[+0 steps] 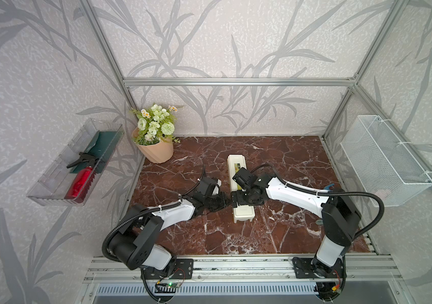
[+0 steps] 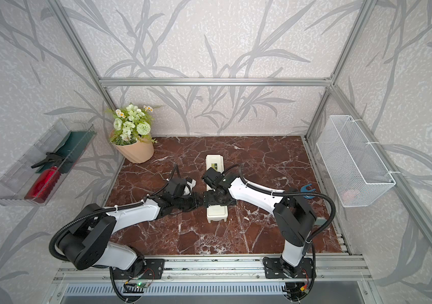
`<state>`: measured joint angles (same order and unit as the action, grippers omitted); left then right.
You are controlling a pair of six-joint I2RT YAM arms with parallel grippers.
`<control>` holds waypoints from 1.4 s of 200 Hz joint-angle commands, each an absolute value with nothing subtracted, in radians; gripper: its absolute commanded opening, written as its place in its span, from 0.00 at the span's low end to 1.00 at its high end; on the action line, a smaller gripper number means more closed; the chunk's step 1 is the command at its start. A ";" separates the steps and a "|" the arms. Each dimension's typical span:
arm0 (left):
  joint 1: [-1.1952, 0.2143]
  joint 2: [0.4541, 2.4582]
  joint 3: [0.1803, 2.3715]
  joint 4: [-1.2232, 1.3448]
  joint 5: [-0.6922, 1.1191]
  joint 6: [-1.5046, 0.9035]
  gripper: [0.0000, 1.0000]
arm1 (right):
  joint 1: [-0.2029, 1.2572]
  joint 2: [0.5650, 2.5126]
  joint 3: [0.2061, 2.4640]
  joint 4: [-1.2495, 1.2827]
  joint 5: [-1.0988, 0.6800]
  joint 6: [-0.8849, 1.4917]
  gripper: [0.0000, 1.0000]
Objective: Put plastic wrap rolls into dispensers
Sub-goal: Close the lid on the plastic wrap cutting box.
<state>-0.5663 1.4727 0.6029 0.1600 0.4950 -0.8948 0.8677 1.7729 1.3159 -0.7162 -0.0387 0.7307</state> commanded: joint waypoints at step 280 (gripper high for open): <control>-0.571 1.482 0.591 0.233 0.523 -0.878 0.15 | 0.873 1.727 1.353 -0.802 -0.035 0.631 0.99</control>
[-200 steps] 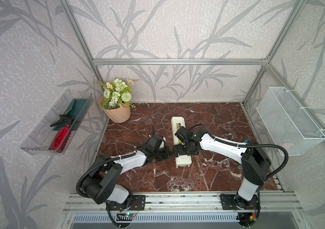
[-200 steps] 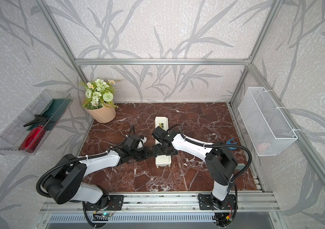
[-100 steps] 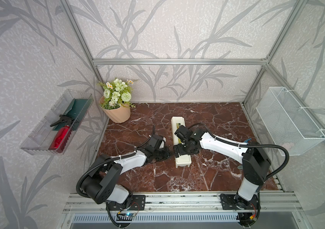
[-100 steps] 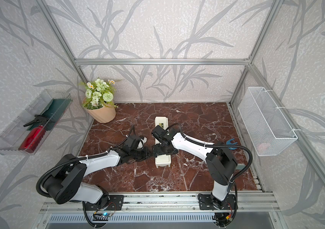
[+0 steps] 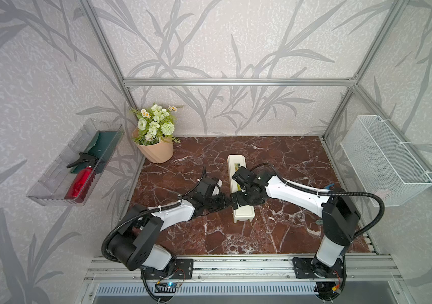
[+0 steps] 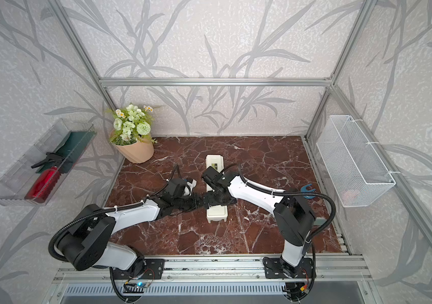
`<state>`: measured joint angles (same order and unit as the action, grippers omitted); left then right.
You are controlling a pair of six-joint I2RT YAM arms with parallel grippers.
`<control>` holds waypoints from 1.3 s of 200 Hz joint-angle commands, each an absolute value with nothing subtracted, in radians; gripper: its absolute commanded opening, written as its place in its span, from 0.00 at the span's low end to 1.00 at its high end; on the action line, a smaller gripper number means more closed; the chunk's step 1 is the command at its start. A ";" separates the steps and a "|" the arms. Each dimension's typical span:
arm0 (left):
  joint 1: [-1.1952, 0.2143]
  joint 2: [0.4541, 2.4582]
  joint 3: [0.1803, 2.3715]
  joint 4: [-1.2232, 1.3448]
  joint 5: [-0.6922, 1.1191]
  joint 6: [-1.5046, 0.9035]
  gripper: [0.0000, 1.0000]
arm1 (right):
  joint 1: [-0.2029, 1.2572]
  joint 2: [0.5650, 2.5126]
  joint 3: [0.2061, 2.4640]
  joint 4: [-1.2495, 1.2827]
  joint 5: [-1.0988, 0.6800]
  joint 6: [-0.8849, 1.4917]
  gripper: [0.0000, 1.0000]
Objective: Put plastic wrap rolls into dispensers
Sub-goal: Close the lid on the plastic wrap cutting box.
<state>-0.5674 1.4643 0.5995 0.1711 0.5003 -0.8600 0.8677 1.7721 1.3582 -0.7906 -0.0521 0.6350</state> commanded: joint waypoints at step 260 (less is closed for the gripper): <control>-0.571 1.489 0.598 0.214 0.509 -0.865 0.15 | 0.822 1.681 1.316 -0.807 -0.080 0.586 0.98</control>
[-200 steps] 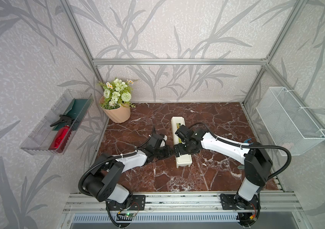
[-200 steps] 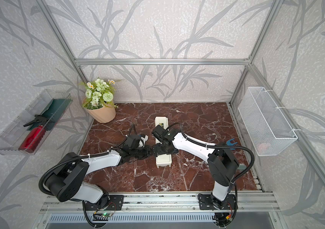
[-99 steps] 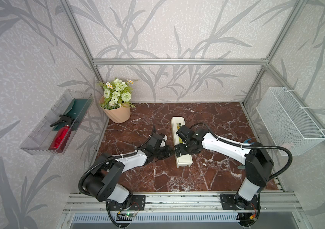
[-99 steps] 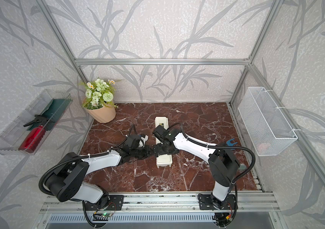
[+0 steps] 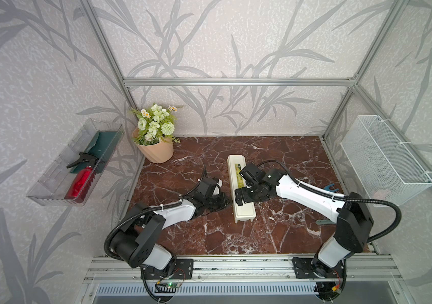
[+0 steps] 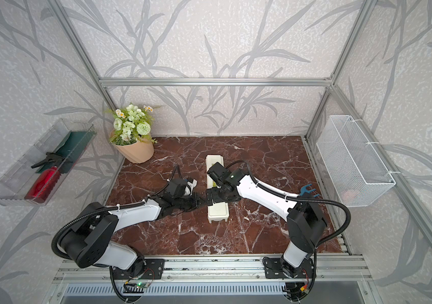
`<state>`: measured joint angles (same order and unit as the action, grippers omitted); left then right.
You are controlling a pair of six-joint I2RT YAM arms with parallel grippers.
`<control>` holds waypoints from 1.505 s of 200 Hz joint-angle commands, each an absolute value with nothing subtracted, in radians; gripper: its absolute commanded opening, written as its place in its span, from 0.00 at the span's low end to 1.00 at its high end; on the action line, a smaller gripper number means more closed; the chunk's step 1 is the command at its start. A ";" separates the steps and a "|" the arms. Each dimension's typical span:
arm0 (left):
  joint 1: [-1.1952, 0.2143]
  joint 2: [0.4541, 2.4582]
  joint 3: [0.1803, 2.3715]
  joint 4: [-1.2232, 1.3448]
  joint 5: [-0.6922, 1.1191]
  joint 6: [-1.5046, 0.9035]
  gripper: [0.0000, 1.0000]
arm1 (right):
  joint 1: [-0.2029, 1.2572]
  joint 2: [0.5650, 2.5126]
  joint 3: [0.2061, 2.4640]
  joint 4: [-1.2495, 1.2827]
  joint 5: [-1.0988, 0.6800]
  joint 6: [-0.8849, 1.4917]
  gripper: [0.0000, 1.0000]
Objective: Put plastic wrap rolls into dispensers
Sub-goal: Close the lid on the plastic wrap cutting box.
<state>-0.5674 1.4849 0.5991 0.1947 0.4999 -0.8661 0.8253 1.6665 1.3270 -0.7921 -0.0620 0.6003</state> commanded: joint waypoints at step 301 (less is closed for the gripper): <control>-0.599 1.594 0.620 0.378 0.548 -0.945 0.00 | 0.877 1.858 1.440 -0.916 -0.090 0.663 0.77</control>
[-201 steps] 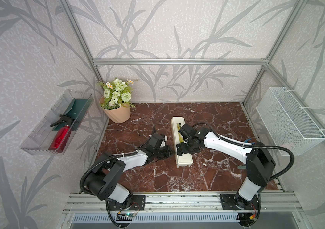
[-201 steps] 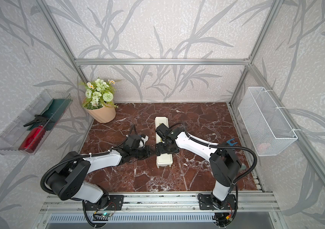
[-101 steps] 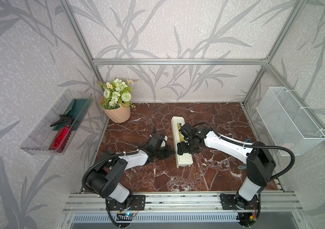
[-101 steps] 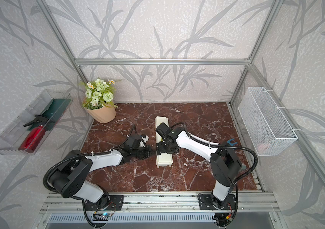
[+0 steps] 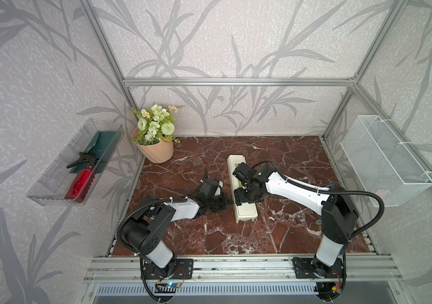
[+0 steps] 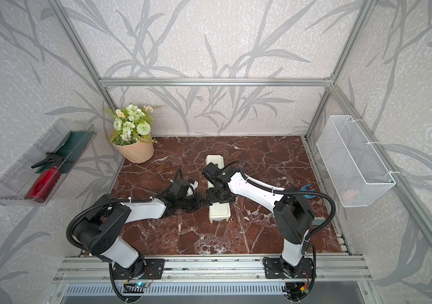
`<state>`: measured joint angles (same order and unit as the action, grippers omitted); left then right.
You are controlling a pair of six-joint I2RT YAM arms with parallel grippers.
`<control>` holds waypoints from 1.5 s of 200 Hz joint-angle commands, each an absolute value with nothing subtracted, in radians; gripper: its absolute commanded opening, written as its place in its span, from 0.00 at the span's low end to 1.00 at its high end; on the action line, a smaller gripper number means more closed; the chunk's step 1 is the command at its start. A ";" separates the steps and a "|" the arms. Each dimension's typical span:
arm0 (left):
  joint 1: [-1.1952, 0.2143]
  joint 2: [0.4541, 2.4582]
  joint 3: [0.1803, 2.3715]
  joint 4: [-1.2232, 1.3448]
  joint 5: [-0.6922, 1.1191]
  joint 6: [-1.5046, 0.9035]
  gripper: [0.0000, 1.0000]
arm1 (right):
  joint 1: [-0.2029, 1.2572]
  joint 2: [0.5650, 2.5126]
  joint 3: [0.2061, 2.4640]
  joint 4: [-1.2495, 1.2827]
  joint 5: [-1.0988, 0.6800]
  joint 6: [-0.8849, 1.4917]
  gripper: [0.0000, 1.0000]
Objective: Put plastic wrap rolls into dispensers
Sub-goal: Close the lid on the plastic wrap cutting box.
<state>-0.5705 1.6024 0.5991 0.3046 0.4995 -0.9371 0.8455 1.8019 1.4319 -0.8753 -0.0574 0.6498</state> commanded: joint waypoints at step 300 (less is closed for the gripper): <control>-0.617 1.450 0.433 0.588 0.622 -0.980 0.01 | 0.897 1.947 1.410 -0.928 -0.083 0.606 0.69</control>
